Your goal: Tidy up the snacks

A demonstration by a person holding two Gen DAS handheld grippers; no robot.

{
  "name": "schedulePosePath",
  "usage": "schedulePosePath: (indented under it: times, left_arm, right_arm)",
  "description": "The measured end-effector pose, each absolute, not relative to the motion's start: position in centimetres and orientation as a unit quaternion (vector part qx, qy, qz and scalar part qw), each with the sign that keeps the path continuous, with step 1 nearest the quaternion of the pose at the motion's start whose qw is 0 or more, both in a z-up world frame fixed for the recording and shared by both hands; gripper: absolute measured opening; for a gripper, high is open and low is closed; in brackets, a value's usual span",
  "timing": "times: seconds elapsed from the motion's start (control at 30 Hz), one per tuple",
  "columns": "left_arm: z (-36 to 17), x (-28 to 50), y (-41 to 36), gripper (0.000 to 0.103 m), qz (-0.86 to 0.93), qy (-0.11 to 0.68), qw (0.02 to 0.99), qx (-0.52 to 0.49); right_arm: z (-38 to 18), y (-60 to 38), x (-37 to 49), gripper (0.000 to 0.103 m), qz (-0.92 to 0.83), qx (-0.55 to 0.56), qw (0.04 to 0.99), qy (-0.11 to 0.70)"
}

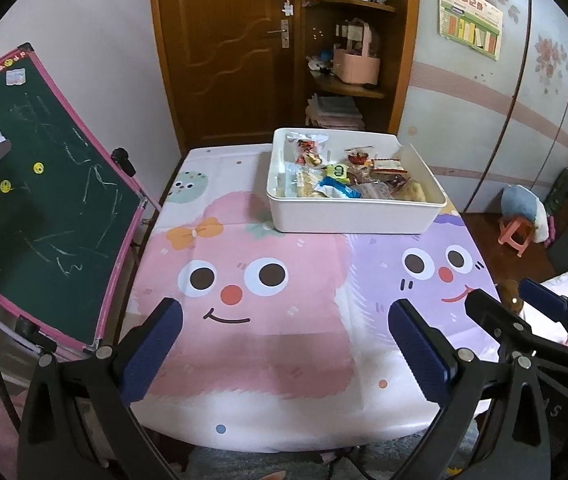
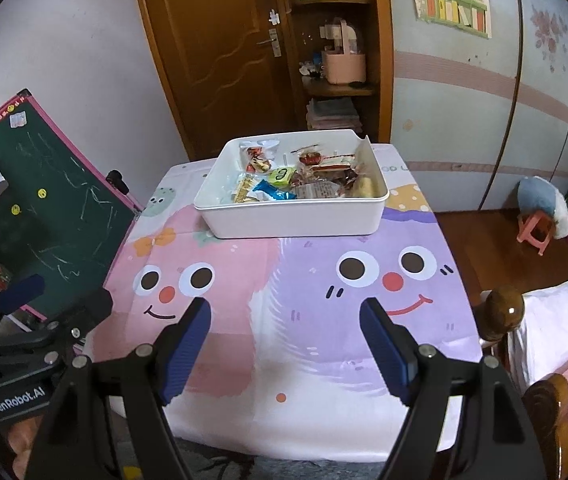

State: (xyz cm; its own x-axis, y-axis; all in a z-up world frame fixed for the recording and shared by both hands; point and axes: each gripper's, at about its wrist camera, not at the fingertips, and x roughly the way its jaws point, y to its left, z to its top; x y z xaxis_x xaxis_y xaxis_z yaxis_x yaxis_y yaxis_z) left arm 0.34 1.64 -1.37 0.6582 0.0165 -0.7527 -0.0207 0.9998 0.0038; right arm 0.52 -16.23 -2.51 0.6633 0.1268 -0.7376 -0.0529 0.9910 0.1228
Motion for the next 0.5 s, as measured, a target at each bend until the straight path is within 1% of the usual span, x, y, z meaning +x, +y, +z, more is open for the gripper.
schedulePosePath:
  times: [0.5]
  left_arm:
    - [-1.19,0.02,1.87,0.102,0.023,0.41,0.912,-0.002]
  right_arm:
    - [-1.65,-16.16,-0.28,0.078,0.042,0.035,0.922,0.384]
